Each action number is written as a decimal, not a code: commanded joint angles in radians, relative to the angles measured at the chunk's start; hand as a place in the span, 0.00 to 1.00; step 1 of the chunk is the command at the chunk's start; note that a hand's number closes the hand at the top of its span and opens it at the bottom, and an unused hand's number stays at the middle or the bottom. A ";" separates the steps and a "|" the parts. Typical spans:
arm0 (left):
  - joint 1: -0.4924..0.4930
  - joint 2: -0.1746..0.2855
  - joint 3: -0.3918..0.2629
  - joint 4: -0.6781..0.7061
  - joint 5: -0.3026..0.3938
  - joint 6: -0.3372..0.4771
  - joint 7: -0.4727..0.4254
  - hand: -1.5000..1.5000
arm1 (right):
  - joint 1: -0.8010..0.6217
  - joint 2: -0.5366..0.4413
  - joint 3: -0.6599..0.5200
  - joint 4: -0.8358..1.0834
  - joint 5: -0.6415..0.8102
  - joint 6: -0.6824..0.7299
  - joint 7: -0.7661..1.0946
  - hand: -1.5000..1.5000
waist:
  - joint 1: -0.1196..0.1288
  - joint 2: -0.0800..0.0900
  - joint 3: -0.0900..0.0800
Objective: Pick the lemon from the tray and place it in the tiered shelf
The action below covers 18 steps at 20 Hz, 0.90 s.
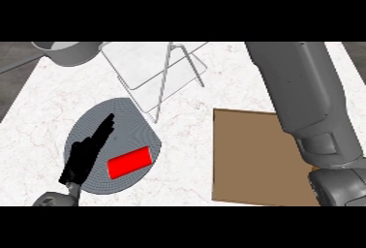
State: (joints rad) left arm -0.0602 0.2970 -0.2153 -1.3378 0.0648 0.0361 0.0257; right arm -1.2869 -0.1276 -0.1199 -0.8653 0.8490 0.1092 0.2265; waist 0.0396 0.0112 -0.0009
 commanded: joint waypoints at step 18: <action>-0.041 -0.025 -0.016 -0.007 -0.020 -0.032 0.024 0.50 | -0.191 0.123 -0.113 0.559 -0.041 -0.128 -0.191 1.00 | 0.056 0.029 0.000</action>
State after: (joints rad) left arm -0.0944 0.2727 -0.2301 -1.3542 0.0474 0.0100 0.0469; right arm -1.5297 -0.0939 -0.1776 -0.3699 0.8788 -0.0134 0.0773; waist 0.0786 0.0075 0.0093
